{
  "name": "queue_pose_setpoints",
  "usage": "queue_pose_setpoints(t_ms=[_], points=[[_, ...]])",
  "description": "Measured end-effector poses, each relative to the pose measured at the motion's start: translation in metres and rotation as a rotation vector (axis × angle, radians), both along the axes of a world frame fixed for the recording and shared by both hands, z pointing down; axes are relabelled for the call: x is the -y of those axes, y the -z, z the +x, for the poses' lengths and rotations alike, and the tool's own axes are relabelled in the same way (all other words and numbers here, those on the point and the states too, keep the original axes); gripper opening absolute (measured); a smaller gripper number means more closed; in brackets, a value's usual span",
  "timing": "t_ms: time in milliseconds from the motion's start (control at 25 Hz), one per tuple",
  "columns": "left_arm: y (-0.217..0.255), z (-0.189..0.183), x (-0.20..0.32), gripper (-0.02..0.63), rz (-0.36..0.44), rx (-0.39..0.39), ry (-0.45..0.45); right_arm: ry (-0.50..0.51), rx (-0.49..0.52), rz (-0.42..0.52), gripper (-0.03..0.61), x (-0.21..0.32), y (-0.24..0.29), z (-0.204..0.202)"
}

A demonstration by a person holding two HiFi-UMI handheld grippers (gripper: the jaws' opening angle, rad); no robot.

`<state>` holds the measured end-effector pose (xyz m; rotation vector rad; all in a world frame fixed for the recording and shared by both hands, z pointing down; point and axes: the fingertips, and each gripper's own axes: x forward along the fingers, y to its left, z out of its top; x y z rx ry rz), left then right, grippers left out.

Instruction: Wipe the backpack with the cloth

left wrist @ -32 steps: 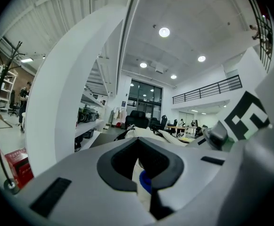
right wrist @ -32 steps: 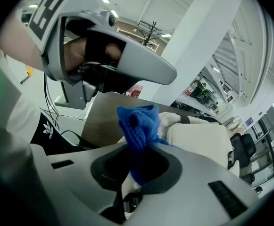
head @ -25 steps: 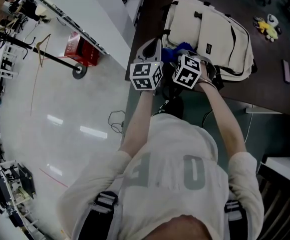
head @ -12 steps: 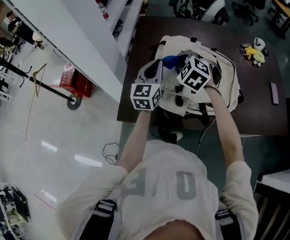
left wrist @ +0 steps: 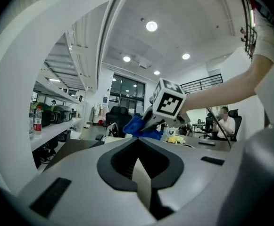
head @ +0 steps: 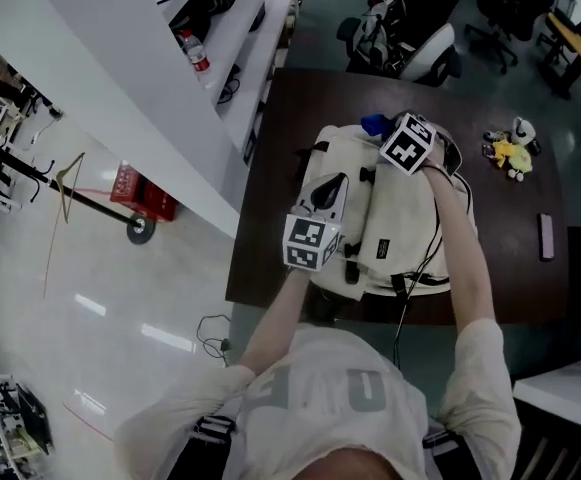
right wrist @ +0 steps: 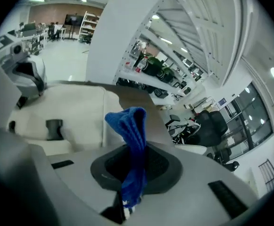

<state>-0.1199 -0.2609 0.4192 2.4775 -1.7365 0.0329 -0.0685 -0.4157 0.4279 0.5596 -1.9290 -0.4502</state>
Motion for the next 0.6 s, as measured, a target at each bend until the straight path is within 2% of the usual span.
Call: queue_pose_setpoints(t_ms=[80, 160, 400, 600], points=[[-0.004, 0.000, 0.001, 0.005, -0.010, -0.003, -0.001, 0.019, -0.078, -0.002, 0.041, 0.008, -0.026, -0.001], [-0.004, -0.001, 0.002, 0.004, -0.009, -0.015, 0.002, 0.024, -0.106, -0.012, 0.041, 0.011, -0.043, -0.005], [-0.005, -0.004, 0.007, 0.005, -0.001, -0.017, 0.008, 0.082, -0.114, -0.021, 0.041, -0.009, -0.040, -0.014], [-0.006, -0.005, 0.006, 0.005, 0.000, 0.001, 0.020, 0.074, -0.035, 0.004, 0.041, -0.047, -0.023, -0.014]])
